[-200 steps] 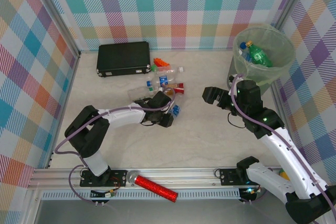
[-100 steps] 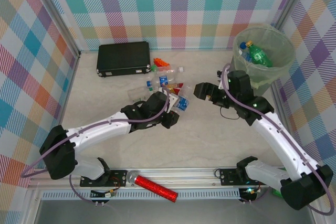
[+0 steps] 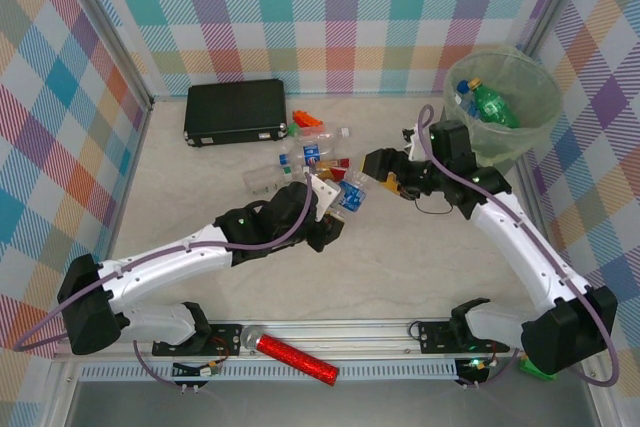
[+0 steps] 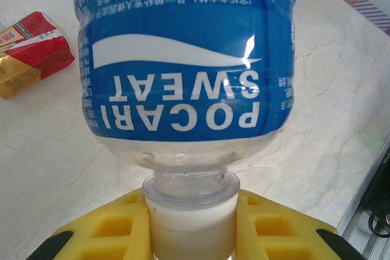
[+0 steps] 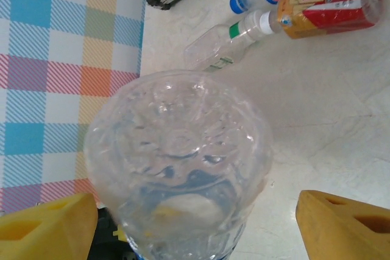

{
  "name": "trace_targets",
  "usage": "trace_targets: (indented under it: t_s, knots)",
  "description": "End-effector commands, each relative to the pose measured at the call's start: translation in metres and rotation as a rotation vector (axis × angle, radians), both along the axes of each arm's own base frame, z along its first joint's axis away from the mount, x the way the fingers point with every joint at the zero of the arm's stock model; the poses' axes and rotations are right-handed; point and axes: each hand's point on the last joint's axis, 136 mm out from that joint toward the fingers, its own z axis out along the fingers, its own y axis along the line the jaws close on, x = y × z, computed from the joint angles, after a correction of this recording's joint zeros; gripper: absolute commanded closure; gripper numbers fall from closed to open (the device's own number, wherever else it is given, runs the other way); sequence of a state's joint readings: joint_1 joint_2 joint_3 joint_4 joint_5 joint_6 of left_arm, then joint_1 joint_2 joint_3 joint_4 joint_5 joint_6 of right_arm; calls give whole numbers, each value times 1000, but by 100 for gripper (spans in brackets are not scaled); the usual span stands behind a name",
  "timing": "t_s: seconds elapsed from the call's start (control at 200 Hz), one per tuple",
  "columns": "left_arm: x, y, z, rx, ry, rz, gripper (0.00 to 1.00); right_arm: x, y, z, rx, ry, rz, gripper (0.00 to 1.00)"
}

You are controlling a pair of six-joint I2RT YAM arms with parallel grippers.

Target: Put the plastic bottles in the bin

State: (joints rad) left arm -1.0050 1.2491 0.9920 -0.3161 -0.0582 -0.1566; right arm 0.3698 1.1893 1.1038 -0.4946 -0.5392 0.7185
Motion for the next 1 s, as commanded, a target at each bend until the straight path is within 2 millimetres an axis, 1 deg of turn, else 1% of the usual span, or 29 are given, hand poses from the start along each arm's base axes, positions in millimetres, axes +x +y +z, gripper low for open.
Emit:
trace_targets:
  t_s: [0.0, 0.105, 0.25, 0.39, 0.63, 0.685, 0.745, 0.93, 0.995]
  knots:
    - [-2, -1, 18, -6, -46, -20, 77, -6, 10, 22, 77, -30, 93, 18]
    - [-5, -3, 16, -3, -43, -40, 77, -10, 11, 22, 86, -22, 134, 21]
    - [-8, -7, 16, 5, -47, -55, 77, -12, 14, 22, 101, -18, 168, 21]
    - [-10, -10, 17, 5, -52, -66, 77, -8, 16, 18, 98, -6, 169, 20]
    - [-13, -12, 21, 8, -62, -79, 77, -4, 15, 15, 79, -6, 159, 23]
    - [-13, -13, 21, 8, -61, -81, 77, -3, 15, 14, 78, -7, 159, 23]
    - [-15, -15, 21, 9, -63, -86, 77, -3, 15, 12, 74, -1, 158, 20]
    - [-16, -17, 20, 16, -64, -88, 77, -2, 13, 10, 61, 2, 149, 20]
    - [-16, -16, 20, 19, -65, -86, 77, -2, 13, 8, 55, 2, 147, 21]
